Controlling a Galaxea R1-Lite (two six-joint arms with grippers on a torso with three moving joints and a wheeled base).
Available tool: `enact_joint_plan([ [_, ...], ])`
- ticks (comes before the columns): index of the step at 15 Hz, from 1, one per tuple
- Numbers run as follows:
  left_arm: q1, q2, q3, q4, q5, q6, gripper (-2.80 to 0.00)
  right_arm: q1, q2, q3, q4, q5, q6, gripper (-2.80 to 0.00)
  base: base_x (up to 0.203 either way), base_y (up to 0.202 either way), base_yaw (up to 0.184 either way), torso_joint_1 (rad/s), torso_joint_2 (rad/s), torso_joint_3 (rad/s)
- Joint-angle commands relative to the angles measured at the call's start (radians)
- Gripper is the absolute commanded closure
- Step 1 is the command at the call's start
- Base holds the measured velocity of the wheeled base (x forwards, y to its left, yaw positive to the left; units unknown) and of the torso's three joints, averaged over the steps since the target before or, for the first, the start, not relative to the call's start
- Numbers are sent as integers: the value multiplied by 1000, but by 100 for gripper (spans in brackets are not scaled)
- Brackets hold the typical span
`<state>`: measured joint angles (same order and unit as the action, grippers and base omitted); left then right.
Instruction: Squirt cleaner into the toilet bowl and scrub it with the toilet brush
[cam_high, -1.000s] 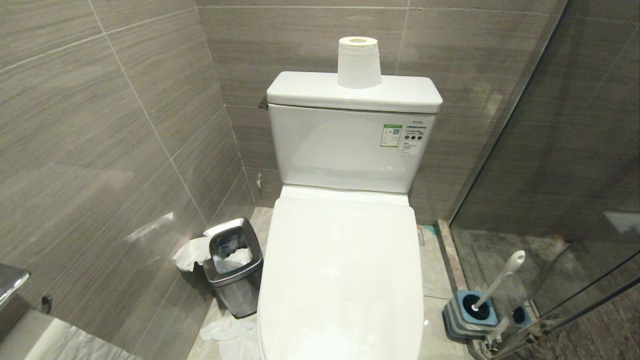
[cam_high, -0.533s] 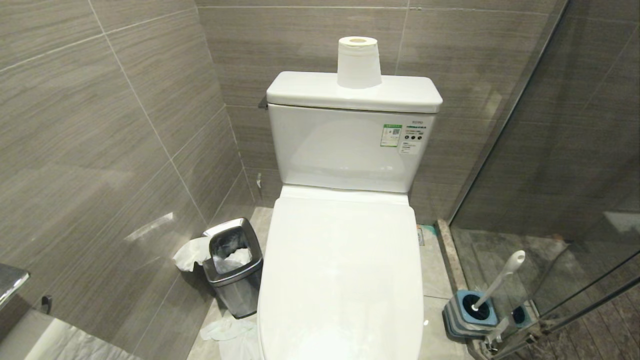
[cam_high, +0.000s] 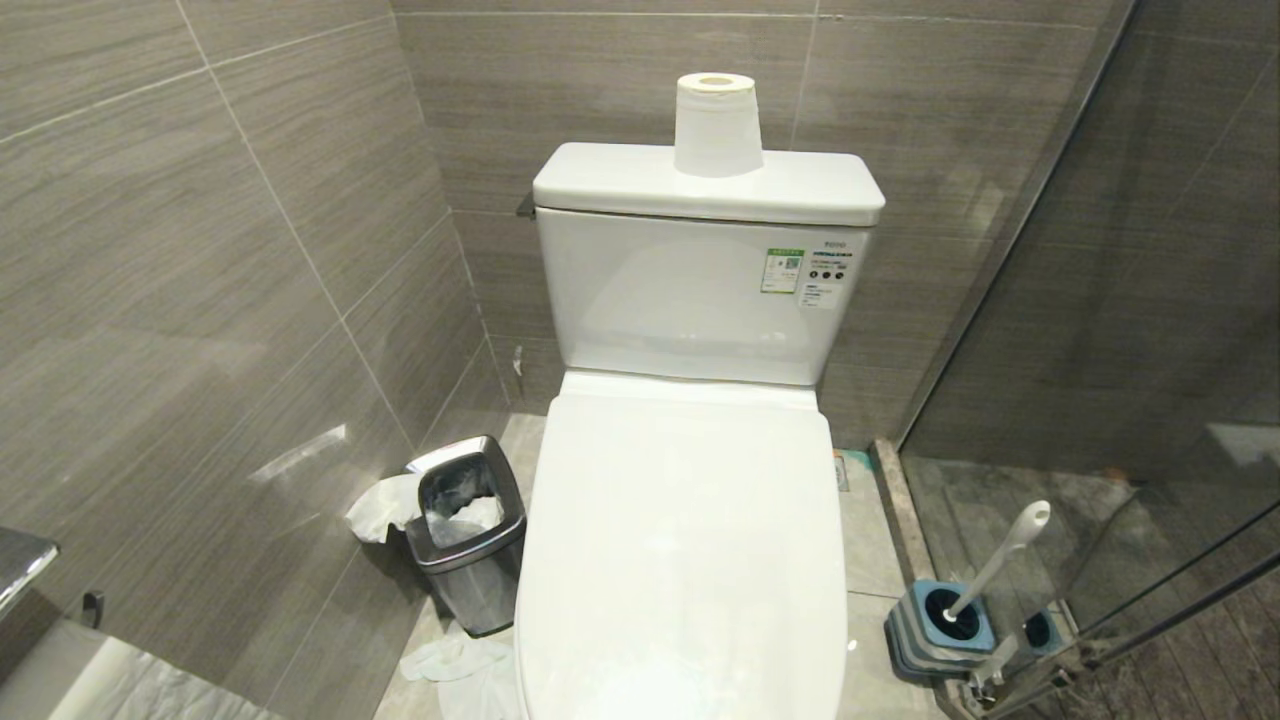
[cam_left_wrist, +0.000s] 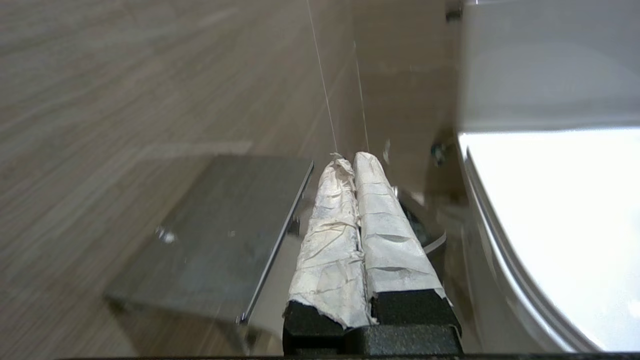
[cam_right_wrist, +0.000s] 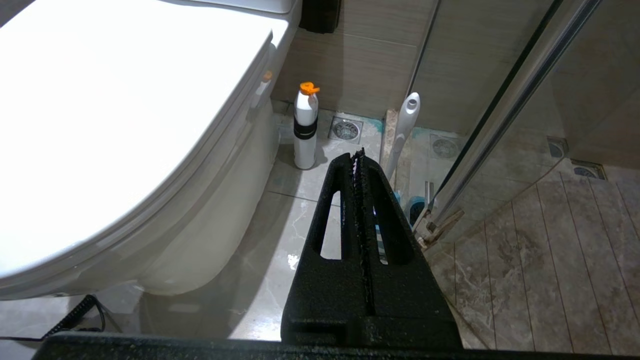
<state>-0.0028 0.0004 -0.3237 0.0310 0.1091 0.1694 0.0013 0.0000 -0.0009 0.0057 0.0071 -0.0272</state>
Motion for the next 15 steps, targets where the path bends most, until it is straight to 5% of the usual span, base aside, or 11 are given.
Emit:
enact_joint_plan([
  [1, 0, 1, 127, -147, 1, 0, 0, 0, 0, 0, 0, 1, 0, 0, 0, 0, 0, 0, 0, 0],
  [7, 0, 1, 327, -312, -3, -5, 0, 0, 1, 0, 0, 1, 0, 0, 0, 0, 0, 0, 0, 0],
  [12, 0, 1, 325, -149, -25, -1, 0, 0, 0, 0, 0, 1, 0, 0, 0, 0, 0, 0, 0, 0],
  [15, 0, 1, 327, -33, -148, -13, 0, 0, 0, 1, 0, 1, 0, 0, 0, 0, 0, 0, 0, 0],
])
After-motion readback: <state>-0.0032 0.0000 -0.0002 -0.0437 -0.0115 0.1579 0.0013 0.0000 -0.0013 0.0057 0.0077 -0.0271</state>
